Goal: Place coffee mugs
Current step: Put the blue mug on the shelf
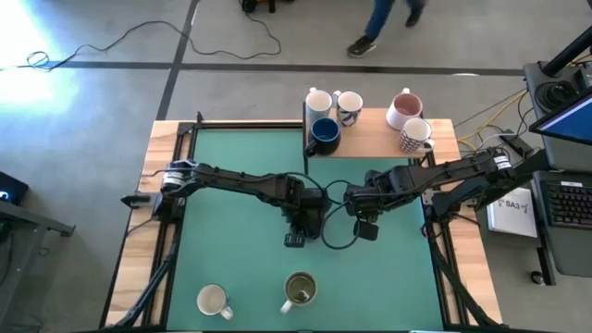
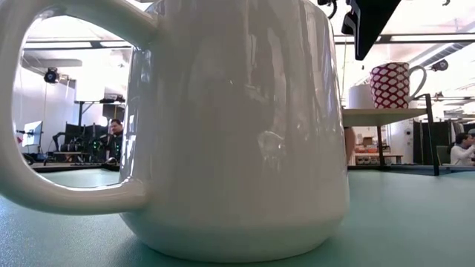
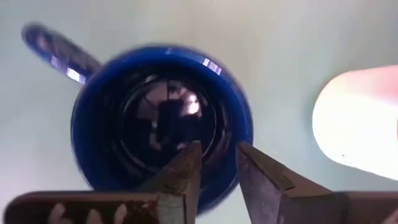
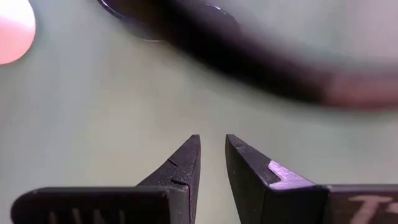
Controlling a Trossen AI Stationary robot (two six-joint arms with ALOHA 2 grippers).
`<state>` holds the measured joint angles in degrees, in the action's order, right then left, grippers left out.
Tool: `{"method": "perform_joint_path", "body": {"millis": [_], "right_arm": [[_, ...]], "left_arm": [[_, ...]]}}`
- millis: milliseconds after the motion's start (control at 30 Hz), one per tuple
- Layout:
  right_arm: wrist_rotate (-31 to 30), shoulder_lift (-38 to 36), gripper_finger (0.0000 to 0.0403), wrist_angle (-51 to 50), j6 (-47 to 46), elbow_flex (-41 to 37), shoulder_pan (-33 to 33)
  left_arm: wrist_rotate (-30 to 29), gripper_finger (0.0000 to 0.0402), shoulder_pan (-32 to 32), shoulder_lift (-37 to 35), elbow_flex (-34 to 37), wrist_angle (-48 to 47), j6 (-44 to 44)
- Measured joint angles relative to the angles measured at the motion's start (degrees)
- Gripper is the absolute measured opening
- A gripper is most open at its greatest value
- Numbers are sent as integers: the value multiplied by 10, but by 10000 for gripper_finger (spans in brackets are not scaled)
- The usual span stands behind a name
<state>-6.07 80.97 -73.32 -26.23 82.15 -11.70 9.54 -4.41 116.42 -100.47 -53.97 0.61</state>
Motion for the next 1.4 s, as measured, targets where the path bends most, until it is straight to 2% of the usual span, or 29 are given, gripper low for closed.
{"method": "perform_joint_path", "body": {"millis": [167, 267, 433, 533, 667, 733, 867, 933, 1200, 1400], "right_arm": [[0, 0, 63, -13, -13, 0, 0], [-10, -1, 63, -13, -35, -4, -1], [-58, -2, 63, -5, -43, -29, -10], [-59, 1, 63, 53, -43, -33, 4], [-54, 5, 63, 160, -43, -33, 30], [-41, 9, 63, 187, -40, -33, 38], [-36, 27, 67, 220, -39, -34, 51], [-17, 39, 77, 232, -33, -34, 59], [0, 80, 138, 263, -32, -28, 92], [1, 114, 150, 274, -33, -28, 119]], "left_arm": [[16, 95, 5, -15, 10, -43, -41], [0, 95, 5, -56, 66, -29, -74], [-90, 95, -12, -220, 277, 155, -158], [-139, 95, -27, -309, 392, 266, -172], [-153, 95, -30, -398, 493, 384, -143], [-180, 95, -30, -433, 529, 425, -124], [-284, 95, -28, -490, 582, 452, -91], [-305, 95, -23, -515, 604, 450, -95], [-307, 95, -22, -564, 661, 483, -162], [-306, 95, -22, -564, 675, 502, -164]]}}
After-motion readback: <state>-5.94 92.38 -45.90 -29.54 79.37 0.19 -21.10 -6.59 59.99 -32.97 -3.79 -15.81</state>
